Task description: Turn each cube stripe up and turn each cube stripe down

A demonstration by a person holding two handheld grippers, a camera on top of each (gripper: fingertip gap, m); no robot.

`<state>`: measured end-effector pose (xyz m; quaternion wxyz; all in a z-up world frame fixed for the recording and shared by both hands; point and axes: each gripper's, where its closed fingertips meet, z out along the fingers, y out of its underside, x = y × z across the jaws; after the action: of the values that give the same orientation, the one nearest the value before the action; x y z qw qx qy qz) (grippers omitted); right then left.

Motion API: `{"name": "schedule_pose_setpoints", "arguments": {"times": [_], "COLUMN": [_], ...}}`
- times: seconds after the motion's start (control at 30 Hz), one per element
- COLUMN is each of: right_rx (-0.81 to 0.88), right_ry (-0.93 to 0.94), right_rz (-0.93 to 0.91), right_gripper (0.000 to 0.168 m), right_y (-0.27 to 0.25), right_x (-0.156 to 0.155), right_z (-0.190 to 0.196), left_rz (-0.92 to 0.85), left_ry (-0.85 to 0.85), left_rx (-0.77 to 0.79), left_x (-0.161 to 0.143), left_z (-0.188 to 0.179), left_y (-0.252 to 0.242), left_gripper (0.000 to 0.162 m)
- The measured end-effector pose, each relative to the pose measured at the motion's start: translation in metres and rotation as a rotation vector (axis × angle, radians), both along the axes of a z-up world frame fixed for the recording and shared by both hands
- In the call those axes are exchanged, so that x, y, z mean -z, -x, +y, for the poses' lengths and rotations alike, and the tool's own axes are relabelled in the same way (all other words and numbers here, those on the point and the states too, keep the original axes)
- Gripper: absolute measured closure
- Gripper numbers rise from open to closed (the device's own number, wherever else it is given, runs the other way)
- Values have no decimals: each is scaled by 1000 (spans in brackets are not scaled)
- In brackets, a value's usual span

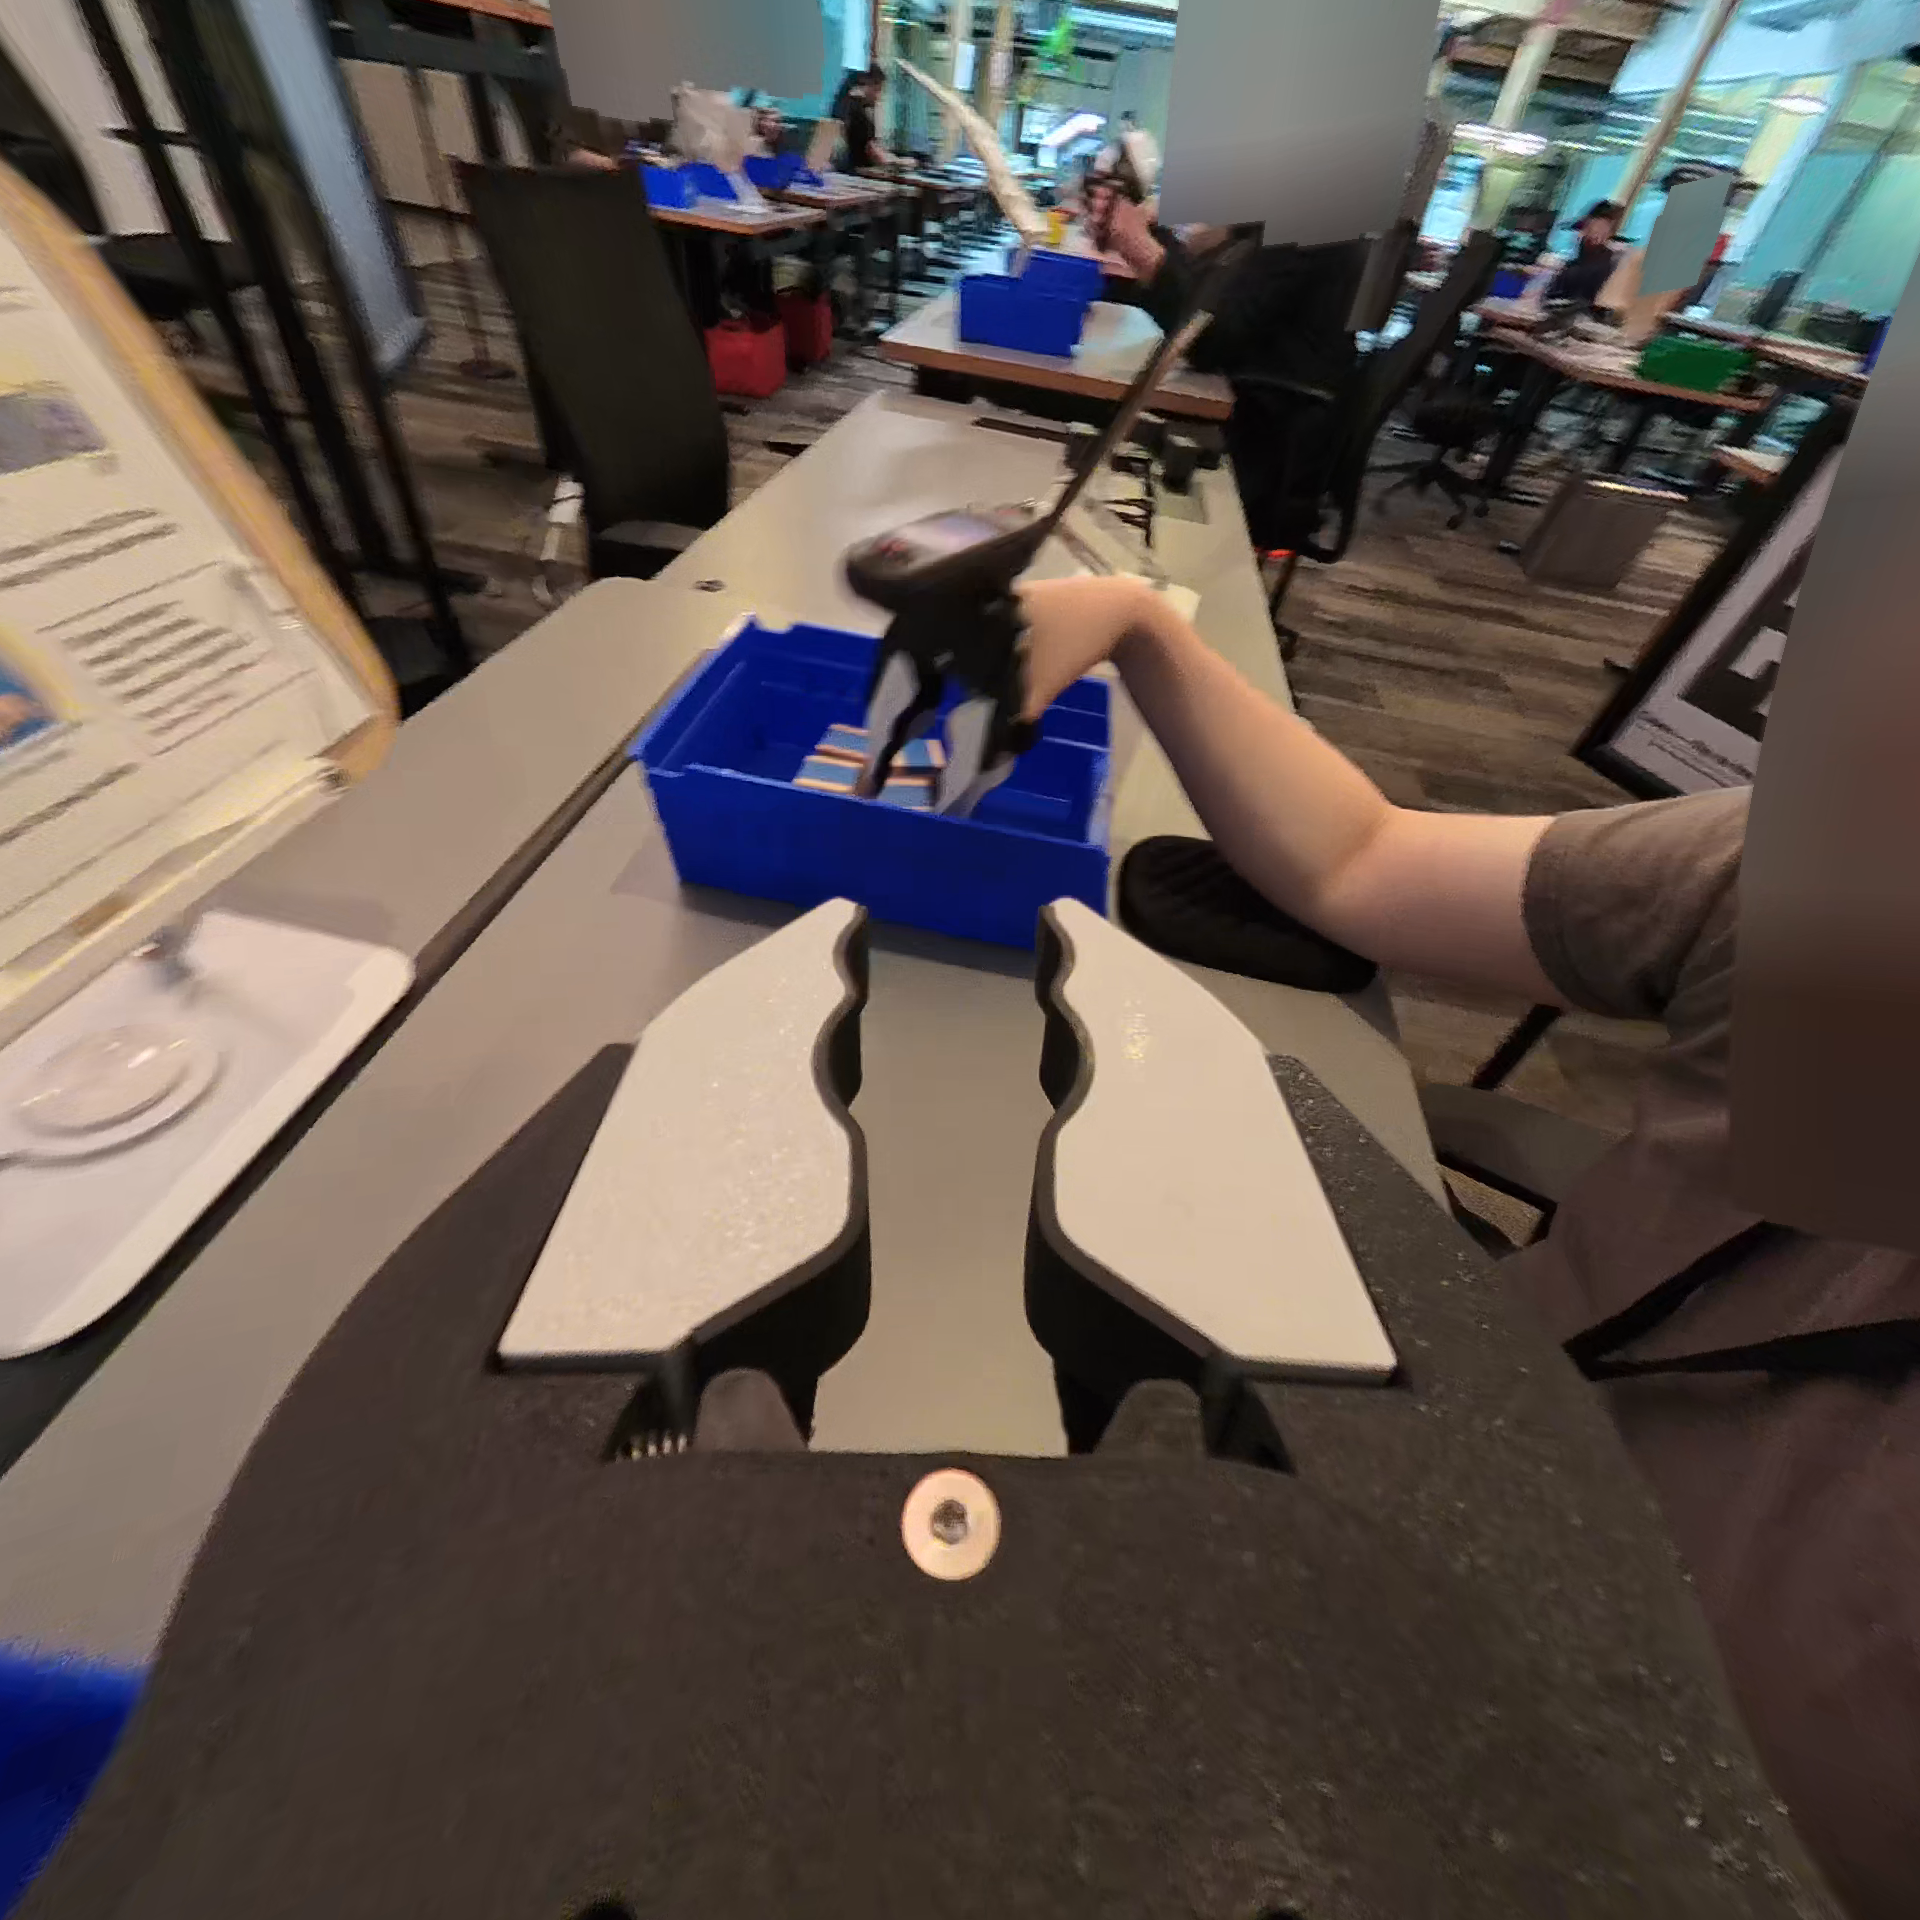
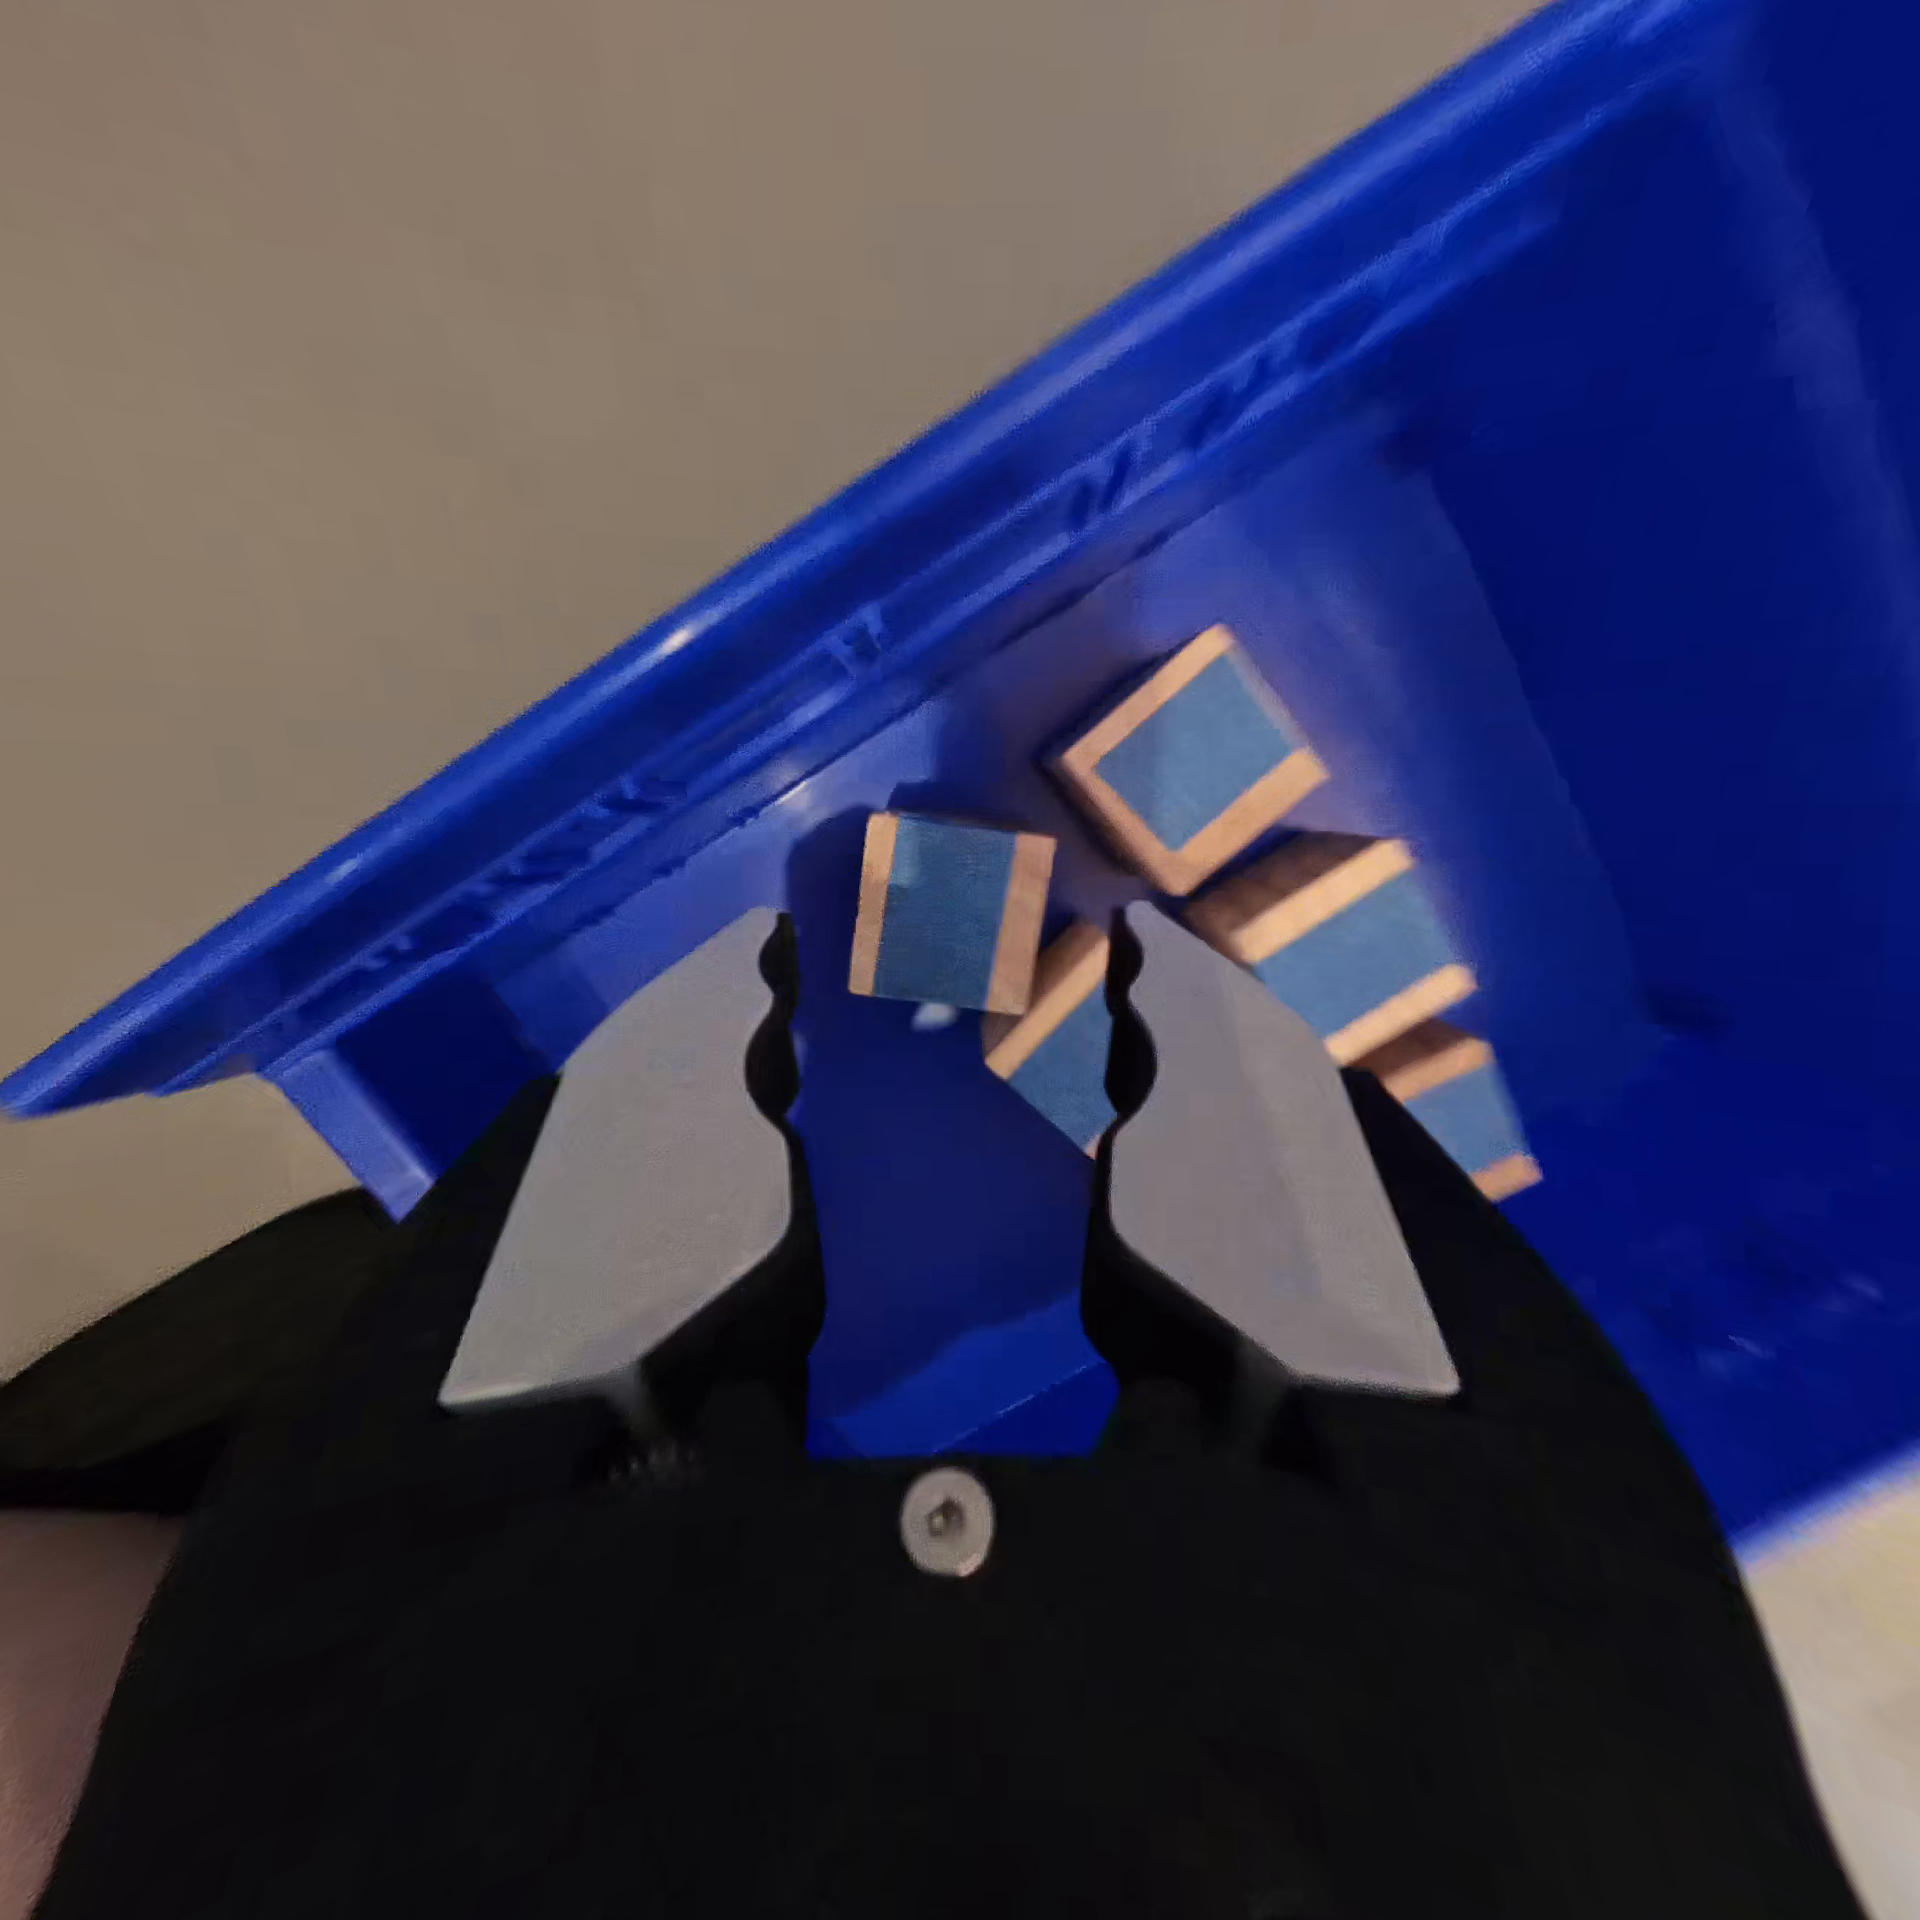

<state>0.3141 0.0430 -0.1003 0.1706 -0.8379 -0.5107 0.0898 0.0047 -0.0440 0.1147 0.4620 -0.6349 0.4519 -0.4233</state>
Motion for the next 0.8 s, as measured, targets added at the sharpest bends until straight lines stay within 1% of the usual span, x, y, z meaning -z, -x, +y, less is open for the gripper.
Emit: {"name": "schedule_pose_setpoints", "arguments": {"times": [0.03, 0.07, 0.1, 0.13, 0.17, 0.2, 0.23, 0.27, 0.3, 0.33, 0.4, 0.43, 0.47, 0.53, 0.57, 0.6, 0.67, 0.7, 0.73, 0.77, 0.8], "right_rx": [14, 48, 110, 205, 333, 472, 590, 671, 720, 731, 786, 823, 849, 891, 910, 923, 930, 926, 912, 879, 881], "right_ry": [-86, -165, -224, -283, -337, -372, -369, -333, -271, -188, -71, -41, -36, -20, -11, 6, 67, 95, 122, 156, 155], "right_rz": [59, 126, 189, 229, 240, 219, 178, 150, 154, 205, 280, 262, 221, 132, 100, 81, 45, 24, 21, 59, 52], "right_gripper": [106, 106, 107, 107, 107, 107, 106, 106, 105, 105, 112, 112, 112, 117, 118, 121, 128, 131, 139, 160, 160], "right_y": [-3, -11, -23, -42, -68, -98, -126, -145, -154, -152, -147, -150, -155, -162, -164, -165, -163, -162, -158, -148, -148], "right_x": [-21, -44, -65, -82, -92, -95, -90, -81, -69, -58, -44, -36, -29, -15, -9, -3, 10, 16, 20, 21, 22], "right_z": [5, 9, 12, 17, 24, 31, 33, 32, 29, 26, 27, 29, 31, 34, 35, 36, 34, 32, 30, 29, 29], "left_rz": [8, 33, 75, 128, 193, 264, 323, 354, 351, 327, 251, 239, 271, 414, 485, 536, 563, 567, 585, 607, 627], "left_ry": [5, 8, 10, 14, 30, 63, 112, 156, 196, 248, 317, 333, 342, 357, 393, 457, 547, 581, 611, 628, 638], "left_rx": [-62, -157, -295, -465, -631, -772, -887, -954, -989, -1005, -979, -1003, -1054, -1173, -1209, -1217, -1175, -1169, -1178, -1188, -1199], "left_x": [-2, -2, 1, 8, 17, 29, 42, 53, 61, 67, 70, 72, 77, 95, 106, 119, 139, 146, 153, 159, 163], "left_z": [8, 20, 36, 53, 66, 74, 77, 78, 78, 77, 76, 77, 79, 79, 77, 74, 75, 76, 76, 76, 76], "left_y": [16, 38, 66, 101, 139, 176, 209, 234, 251, 261, 266, 272, 282, 306, 315, 320, 318, 319, 323, 327, 331], "left_gripper": [128, 126, 125, 121, 117, 115, 113, 112, 114, 115, 117, 116, 113, 104, 101, 101, 97, 101, 102, 100, 100]}}
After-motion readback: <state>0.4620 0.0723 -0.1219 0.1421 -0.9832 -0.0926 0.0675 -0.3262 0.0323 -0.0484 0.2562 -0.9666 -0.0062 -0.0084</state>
